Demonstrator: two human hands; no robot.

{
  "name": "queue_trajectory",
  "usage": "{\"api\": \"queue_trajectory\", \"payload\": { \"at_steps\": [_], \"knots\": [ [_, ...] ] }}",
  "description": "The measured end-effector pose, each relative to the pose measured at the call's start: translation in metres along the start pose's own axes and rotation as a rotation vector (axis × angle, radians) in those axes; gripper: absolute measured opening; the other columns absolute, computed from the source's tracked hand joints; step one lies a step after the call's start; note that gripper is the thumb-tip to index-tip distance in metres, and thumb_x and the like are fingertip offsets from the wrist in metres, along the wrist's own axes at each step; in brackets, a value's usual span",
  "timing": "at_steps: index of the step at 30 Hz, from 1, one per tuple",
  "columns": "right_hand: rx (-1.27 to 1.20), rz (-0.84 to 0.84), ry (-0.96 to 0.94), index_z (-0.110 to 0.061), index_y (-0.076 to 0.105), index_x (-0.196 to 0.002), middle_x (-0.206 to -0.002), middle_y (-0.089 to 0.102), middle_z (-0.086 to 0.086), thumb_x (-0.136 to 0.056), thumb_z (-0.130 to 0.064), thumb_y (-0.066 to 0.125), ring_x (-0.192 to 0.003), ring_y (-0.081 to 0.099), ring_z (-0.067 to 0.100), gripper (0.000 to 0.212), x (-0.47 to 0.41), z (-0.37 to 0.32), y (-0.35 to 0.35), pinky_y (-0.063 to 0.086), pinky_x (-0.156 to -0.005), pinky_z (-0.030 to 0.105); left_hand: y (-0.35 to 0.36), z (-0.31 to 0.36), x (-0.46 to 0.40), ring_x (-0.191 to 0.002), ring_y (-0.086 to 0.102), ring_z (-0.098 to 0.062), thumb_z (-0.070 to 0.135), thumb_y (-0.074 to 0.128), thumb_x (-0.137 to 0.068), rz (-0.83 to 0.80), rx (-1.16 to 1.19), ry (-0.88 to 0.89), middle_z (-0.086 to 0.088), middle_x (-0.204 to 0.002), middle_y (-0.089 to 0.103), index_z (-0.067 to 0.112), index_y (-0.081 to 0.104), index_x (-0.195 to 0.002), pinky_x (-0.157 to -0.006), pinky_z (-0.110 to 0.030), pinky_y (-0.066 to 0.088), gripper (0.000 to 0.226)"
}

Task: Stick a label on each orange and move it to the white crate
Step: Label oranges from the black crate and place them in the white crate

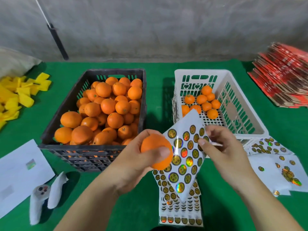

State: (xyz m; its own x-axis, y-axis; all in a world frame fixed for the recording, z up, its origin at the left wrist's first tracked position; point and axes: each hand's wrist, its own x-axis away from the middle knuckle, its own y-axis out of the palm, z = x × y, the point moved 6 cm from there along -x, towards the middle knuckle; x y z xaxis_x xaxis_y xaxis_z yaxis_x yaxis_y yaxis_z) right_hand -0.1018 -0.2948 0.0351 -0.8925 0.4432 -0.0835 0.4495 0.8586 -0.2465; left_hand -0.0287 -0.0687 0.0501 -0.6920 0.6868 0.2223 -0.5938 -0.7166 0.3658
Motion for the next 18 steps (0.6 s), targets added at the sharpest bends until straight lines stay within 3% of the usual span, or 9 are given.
{"api": "queue_trajectory", "payload": {
  "at_steps": [1, 3, 5, 7, 10, 15, 18],
  "knots": [
    [0.228, 0.121, -0.089, -0.027, 0.067, -0.125, -0.125, 0.058, -0.004, -0.093, -0.024, 0.078, -0.117, 0.057, 0.016, 0.033, 0.003, -0.009, -0.005, 0.044, -0.106, 0.024, 0.002, -0.002, 0.001, -0.094, 0.068, -0.024, 0.032, 0.092, -0.059, 0.027, -0.080, 0.030, -0.008, -0.110, 0.068, 0.026, 0.062, -0.115, -0.081, -0.031, 0.057, 0.063],
    [0.548, 0.209, -0.443, -0.022, 0.068, -0.129, -0.123, 0.047, -0.003, -0.095, -0.032, 0.074, -0.118, 0.047, 0.022, 0.036, 0.016, -0.038, 0.002, 0.033, -0.107, 0.020, 0.005, -0.005, 0.004, -0.092, 0.071, -0.020, 0.033, 0.090, -0.063, 0.073, -0.242, 0.071, 0.000, -0.112, 0.069, 0.038, 0.054, -0.126, -0.078, -0.029, 0.058, 0.073],
    [0.611, 0.027, -0.652, -0.020, 0.075, -0.121, -0.117, 0.058, -0.006, -0.095, -0.040, 0.071, -0.108, 0.053, 0.023, 0.034, 0.027, -0.052, 0.020, 0.039, -0.098, 0.028, 0.009, -0.006, 0.008, -0.095, 0.073, -0.015, 0.033, 0.091, -0.067, 0.037, -0.386, 0.141, 0.011, -0.114, 0.067, 0.043, 0.045, -0.135, -0.077, -0.026, 0.059, 0.083],
    [0.558, -0.118, -0.622, -0.019, 0.078, -0.116, -0.111, 0.066, -0.010, -0.096, -0.043, 0.070, -0.102, 0.061, 0.019, 0.033, 0.028, -0.051, 0.028, 0.049, -0.089, 0.034, 0.015, -0.005, 0.012, -0.101, 0.072, -0.015, 0.032, 0.091, -0.072, -0.036, -0.498, 0.187, 0.015, -0.121, 0.063, 0.043, 0.039, -0.141, -0.075, -0.024, 0.059, 0.087],
    [0.432, -0.186, -0.504, -0.018, 0.082, -0.107, -0.100, 0.069, -0.009, -0.094, -0.035, 0.078, -0.096, 0.068, 0.017, 0.022, 0.023, -0.048, 0.025, 0.055, -0.082, 0.037, 0.019, -0.002, 0.016, -0.107, 0.070, -0.015, 0.038, 0.093, -0.076, -0.084, -0.626, 0.208, 0.015, -0.129, 0.060, 0.044, 0.035, -0.146, -0.078, -0.026, 0.060, 0.091],
    [0.168, -0.333, -0.269, -0.033, 0.083, -0.091, -0.087, 0.069, -0.005, -0.090, -0.036, 0.072, -0.085, 0.068, 0.016, 0.011, 0.021, -0.043, 0.026, 0.049, -0.074, 0.021, 0.021, -0.001, 0.020, -0.110, 0.069, -0.013, 0.043, 0.092, -0.075, -0.109, -0.704, 0.201, 0.016, -0.134, 0.060, 0.046, 0.033, -0.148, -0.085, -0.028, 0.061, 0.093],
    [0.224, -0.345, -0.292, -0.026, 0.083, -0.093, -0.085, 0.068, -0.003, -0.098, -0.033, 0.073, -0.082, 0.066, 0.017, 0.013, 0.022, -0.043, 0.025, 0.051, -0.071, 0.028, 0.021, -0.001, 0.021, -0.112, 0.069, -0.011, 0.048, 0.091, -0.075, -0.121, -0.725, 0.193, 0.017, -0.137, 0.059, 0.048, 0.034, -0.147, -0.086, -0.027, 0.061, 0.093]
  ]
}}
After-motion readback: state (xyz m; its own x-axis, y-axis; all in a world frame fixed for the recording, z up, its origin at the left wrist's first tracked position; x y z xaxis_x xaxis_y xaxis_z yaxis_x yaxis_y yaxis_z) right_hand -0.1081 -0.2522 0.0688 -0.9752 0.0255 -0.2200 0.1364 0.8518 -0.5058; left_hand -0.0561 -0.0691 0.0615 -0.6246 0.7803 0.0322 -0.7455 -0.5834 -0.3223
